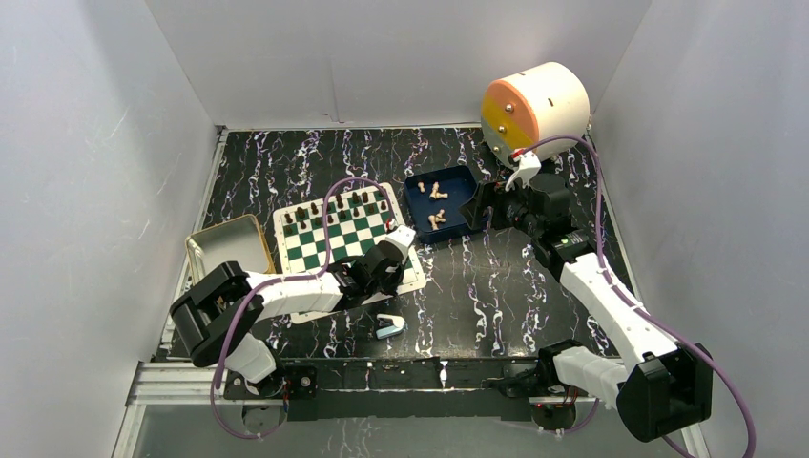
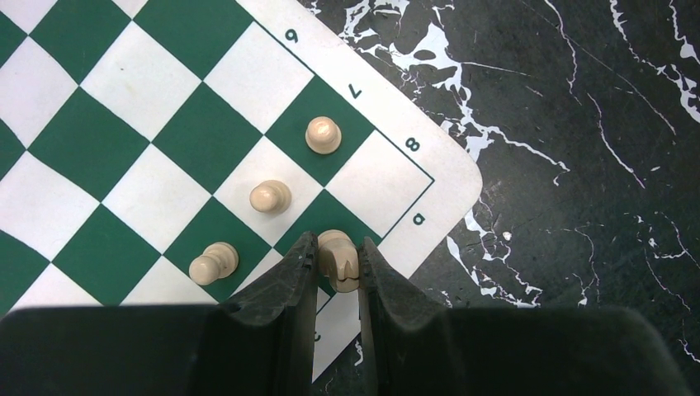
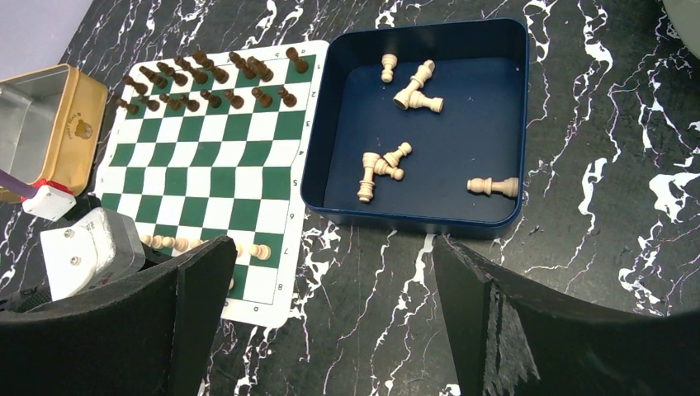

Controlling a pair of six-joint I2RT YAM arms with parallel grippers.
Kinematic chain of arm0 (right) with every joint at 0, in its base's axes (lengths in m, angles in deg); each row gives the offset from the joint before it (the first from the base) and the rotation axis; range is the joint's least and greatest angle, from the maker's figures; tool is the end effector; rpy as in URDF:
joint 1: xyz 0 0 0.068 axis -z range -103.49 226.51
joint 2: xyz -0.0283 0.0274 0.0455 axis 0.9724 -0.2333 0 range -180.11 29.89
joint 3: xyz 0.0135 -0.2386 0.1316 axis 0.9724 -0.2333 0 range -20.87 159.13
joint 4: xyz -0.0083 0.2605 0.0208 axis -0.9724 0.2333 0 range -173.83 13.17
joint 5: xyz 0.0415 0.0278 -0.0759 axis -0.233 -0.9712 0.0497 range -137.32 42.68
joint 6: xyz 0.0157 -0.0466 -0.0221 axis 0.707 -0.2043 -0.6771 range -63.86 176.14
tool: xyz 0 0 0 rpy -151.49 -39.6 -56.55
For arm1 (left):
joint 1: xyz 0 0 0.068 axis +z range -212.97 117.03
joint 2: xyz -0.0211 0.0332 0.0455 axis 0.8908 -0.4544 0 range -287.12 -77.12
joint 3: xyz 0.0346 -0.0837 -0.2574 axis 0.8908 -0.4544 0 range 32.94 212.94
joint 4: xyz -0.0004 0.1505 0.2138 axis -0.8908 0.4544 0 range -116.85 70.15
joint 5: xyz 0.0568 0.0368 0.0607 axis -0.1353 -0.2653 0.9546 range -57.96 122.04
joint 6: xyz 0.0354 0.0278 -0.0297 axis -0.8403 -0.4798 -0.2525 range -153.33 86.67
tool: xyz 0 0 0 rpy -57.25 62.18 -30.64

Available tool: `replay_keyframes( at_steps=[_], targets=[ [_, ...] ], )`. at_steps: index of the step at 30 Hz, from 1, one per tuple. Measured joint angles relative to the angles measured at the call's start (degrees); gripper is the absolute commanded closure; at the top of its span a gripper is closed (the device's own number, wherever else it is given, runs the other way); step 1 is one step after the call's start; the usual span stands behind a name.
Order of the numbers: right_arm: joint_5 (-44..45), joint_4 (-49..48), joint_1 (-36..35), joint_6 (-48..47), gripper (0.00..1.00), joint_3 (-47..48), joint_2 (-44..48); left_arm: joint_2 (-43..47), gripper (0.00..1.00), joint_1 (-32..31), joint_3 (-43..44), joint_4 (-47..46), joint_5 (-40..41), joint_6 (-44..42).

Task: Set up the chess pieces on the board
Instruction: Place the chess piece on the chessboard.

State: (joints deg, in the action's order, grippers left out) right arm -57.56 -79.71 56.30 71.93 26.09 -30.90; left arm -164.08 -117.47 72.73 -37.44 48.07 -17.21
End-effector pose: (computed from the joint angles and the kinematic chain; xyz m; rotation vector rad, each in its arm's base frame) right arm 0.2297 0.0914 0.3100 -0.1990 1.9128 0.5947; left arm 0.1841 -0.2414 0.1738 0.5764 2.1308 -0.3873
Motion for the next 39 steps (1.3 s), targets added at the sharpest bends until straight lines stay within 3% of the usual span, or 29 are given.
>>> replay_keyframes(
  at_steps=[14,28,39],
  targets=[
    [0.0,-0.07,0.0,0.04,0.01,0.0,-0.46,-1.05,0.85,0.0,0.0,0.13,0.09,0.2],
    [-0.74,-1.2,0.0,0.66,0.01,-0.07,-0.46,-1.05,0.67,0.0,0.04,0.98,0.68,0.13],
    [-1.79,-2.67,0.0,2.03,0.01,-0.92,-0.46,0.0,0.66,0.0,1.57,2.93,0.87,0.2]
  ],
)
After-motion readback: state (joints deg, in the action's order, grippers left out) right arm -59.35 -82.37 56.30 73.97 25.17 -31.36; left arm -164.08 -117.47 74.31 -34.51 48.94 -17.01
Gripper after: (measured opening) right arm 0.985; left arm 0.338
